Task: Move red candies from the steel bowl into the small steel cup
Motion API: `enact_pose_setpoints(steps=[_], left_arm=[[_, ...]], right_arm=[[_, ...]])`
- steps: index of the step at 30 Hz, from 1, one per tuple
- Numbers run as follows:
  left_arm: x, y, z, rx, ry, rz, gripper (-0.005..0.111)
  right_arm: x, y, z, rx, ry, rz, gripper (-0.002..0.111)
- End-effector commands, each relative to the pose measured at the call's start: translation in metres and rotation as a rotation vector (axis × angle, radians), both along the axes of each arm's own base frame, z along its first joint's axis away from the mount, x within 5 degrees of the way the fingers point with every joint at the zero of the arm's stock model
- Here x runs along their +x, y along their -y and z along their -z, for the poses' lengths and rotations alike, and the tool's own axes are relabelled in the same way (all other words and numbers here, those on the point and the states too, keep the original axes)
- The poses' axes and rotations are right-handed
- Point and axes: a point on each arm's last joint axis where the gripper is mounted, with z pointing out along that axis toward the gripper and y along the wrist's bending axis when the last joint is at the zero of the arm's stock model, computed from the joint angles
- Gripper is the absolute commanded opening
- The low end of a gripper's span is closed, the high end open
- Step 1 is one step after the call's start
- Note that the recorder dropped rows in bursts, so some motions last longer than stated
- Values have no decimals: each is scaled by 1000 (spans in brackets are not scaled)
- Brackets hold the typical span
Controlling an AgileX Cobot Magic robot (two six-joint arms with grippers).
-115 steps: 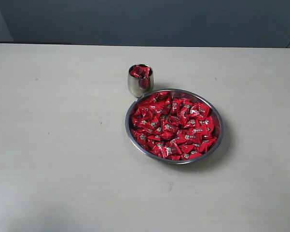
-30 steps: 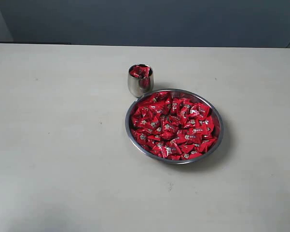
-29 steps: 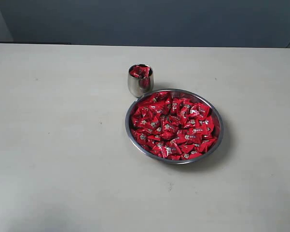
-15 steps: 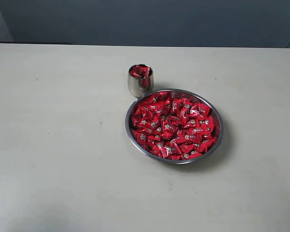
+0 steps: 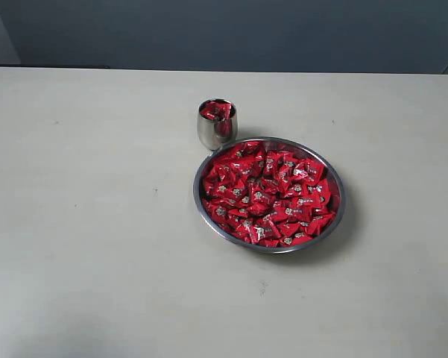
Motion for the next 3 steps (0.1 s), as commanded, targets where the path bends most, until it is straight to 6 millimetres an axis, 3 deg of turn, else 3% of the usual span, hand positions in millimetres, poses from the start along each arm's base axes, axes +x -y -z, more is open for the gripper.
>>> enact_pose_setpoints(steps=[1, 3], left_arm=[[0, 0, 1, 2, 8, 8, 0], [0, 0, 1, 2, 8, 8, 0]], right_arm=[[0, 0, 0, -1, 12, -2, -1], [0, 0, 0, -1, 12, -2, -1]])
